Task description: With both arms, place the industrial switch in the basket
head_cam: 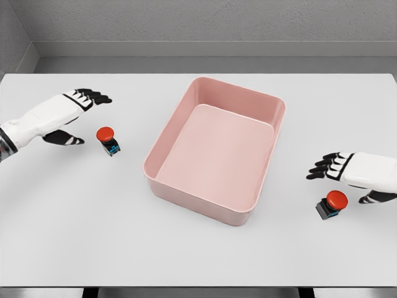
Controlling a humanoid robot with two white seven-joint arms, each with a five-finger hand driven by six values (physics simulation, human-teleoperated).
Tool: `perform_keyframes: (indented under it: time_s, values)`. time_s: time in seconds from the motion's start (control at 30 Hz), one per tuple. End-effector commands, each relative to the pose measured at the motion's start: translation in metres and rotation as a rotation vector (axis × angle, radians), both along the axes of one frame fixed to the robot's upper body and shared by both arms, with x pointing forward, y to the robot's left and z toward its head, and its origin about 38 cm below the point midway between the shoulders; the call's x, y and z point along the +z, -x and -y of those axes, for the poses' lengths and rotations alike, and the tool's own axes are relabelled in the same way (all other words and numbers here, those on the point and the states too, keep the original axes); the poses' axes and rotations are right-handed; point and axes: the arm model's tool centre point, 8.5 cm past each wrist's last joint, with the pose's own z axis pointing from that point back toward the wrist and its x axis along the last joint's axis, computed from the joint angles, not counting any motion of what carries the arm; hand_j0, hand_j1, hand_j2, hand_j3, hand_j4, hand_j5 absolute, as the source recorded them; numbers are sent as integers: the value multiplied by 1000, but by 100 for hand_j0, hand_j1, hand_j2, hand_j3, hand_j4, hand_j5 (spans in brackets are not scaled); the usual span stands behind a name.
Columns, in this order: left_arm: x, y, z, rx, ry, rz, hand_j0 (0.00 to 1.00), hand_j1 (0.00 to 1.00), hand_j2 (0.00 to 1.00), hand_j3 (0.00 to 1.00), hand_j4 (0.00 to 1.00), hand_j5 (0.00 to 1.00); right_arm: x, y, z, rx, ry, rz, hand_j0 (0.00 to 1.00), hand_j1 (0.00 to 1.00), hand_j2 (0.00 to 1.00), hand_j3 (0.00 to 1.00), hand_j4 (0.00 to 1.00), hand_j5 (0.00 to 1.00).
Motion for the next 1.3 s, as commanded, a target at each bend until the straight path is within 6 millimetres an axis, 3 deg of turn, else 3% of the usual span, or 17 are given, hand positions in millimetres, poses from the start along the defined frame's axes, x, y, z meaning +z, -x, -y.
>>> perform_keyframes:
  time_s: [0.0, 0.2, 0.57, 1.0, 1.17, 1.27]
  values:
    - [-9, 0, 3, -2, -2, -29, 100, 100, 100, 100, 100, 100, -7, -4, -5, 4, -11, -5, 100, 100, 100, 100, 100, 100]
    - [-16, -3, 9, -4, 8, -42, 100, 100, 100, 100, 100, 100, -18, -2, -14, 25, -20, -25, 100, 100, 100, 100, 100, 100]
    - [-23, -3, 28, -53, 0, -68, 100, 100, 100, 100, 100, 100, -26, 10, -8, 26, 7, -57, 99, 99, 99, 99, 99, 99]
    - [-25, -2, 32, -64, -2, -76, 100, 100, 100, 100, 100, 100, -31, 13, -18, 57, 2, -65, 81, 81, 81, 81, 81, 81]
    - [-26, -1, 29, -63, -14, -87, 82, 82, 82, 82, 82, 82, -30, 14, -20, 68, 4, -63, 79, 79, 79, 79, 79, 79]
    - [-26, -1, 26, -59, -22, -91, 74, 74, 74, 74, 74, 74, -30, 15, -18, 68, 22, -72, 71, 71, 71, 71, 71, 71]
